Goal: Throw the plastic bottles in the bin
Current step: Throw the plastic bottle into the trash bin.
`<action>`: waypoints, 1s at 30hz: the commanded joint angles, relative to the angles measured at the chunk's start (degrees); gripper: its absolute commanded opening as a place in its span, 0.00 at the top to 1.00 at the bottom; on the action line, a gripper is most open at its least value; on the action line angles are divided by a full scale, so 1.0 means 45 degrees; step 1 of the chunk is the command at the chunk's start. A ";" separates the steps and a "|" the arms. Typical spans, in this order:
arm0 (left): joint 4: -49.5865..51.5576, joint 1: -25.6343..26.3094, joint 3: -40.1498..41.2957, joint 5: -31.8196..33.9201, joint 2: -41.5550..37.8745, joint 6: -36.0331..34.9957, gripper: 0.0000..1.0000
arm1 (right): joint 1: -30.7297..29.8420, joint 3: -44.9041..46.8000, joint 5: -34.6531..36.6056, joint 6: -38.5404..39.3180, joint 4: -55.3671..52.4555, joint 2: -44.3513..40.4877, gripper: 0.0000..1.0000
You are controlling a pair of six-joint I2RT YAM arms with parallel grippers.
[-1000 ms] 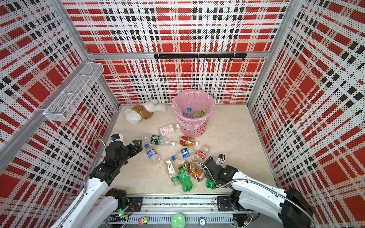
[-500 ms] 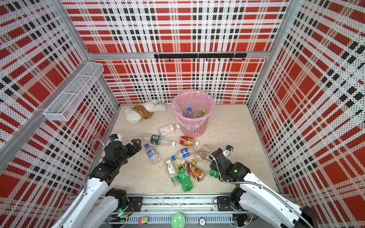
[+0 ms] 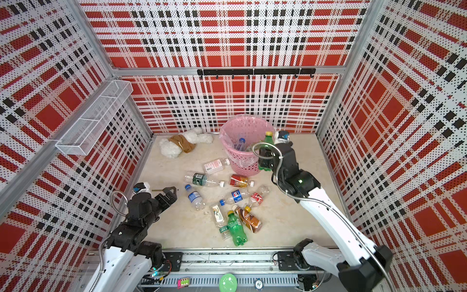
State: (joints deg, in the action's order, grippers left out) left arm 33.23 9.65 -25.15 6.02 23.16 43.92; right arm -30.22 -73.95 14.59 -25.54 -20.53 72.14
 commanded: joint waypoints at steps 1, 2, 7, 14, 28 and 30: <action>0.0948 -0.0164 0.0141 0.0014 -0.0553 0.0432 0.01 | 0.0289 -0.1950 -0.0826 0.1827 0.2193 0.1798 0.50; 0.1046 -0.0170 0.0163 0.0009 -0.0630 0.0472 0.01 | 0.0463 -0.2483 -0.1403 0.1818 0.2393 0.2333 0.50; 0.1285 -0.0188 0.0098 -0.0054 -0.0816 0.0611 0.01 | 0.0968 -0.5014 -0.2150 0.2182 0.2229 0.4698 0.50; 0.1367 -0.0216 0.0045 0.0087 -0.0813 0.0562 0.01 | 0.1220 -0.6305 -0.1973 0.2634 0.2019 0.6014 0.50; 0.1091 -0.0234 -0.0053 -0.0114 -0.0274 0.0761 0.01 | 0.1676 -0.6558 -0.2334 0.2409 0.1495 0.6423 0.00; 0.1038 -0.0232 0.0021 -0.0200 -0.0222 0.0912 0.00 | 0.1678 -0.6085 -0.2248 0.2468 0.1636 0.5627 0.00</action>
State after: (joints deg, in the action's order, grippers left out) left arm 39.00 9.06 -25.10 5.89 21.78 46.81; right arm -22.74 -101.51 4.47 -15.55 -15.33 102.35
